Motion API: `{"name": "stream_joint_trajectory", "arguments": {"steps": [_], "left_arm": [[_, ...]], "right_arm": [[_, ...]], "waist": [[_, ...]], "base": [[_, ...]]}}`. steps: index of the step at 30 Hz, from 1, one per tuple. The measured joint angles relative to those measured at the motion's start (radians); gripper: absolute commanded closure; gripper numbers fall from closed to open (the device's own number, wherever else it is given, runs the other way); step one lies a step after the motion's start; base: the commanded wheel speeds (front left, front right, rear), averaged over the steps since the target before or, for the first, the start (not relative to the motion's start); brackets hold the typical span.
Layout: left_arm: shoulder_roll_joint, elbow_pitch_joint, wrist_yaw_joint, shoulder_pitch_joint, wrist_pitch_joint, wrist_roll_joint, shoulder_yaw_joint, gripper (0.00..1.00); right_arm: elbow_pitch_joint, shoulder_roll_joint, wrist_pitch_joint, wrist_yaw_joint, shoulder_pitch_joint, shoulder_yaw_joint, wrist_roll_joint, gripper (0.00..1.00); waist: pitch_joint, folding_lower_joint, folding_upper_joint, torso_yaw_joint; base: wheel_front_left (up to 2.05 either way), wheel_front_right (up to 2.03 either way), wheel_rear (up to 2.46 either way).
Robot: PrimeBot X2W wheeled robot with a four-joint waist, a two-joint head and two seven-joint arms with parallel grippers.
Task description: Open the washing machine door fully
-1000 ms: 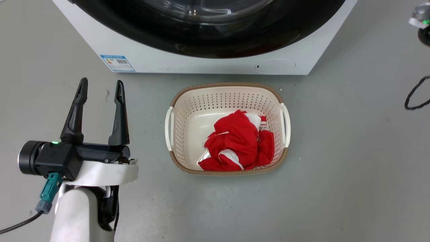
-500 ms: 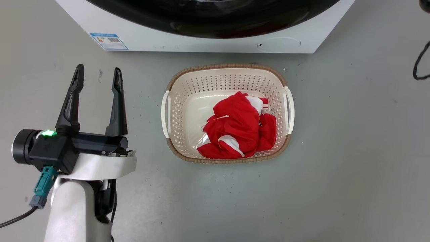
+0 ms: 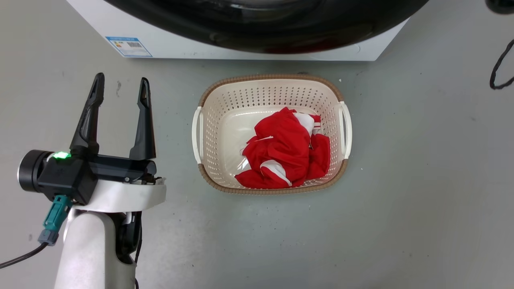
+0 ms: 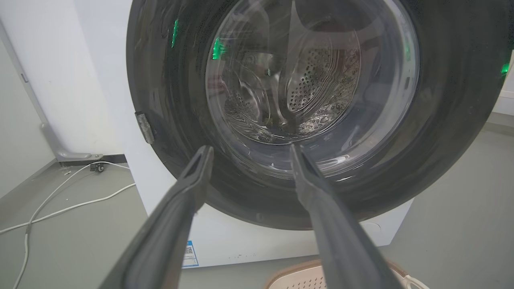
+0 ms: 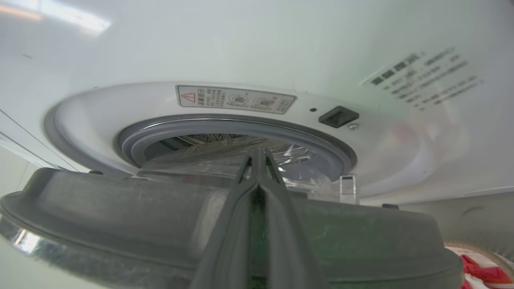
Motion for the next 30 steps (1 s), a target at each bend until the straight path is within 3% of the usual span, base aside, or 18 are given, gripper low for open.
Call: {"name": "stream_joint_trajectory", "arguments": {"steps": [9,30], "left_arm": [[-0.008,0.018,-0.001,0.014,0.000,0.002,-0.003,0.00],[-0.037,0.069,-0.001,0.138,0.000,0.021,-0.002,0.00]], "right_arm": [[-0.100,0.002,0.170,-0.001,0.108,-0.013,0.050,1.00],[-0.380,0.114,0.454,-0.001,0.504,0.047,0.128,1.00]], "waist": [[-0.053,0.0000,0.0000,-0.010],[-0.275,-0.0003,0.0000,-0.015]], "base": [[0.00,0.00,0.00],[0.00,0.00,0.00]]}}
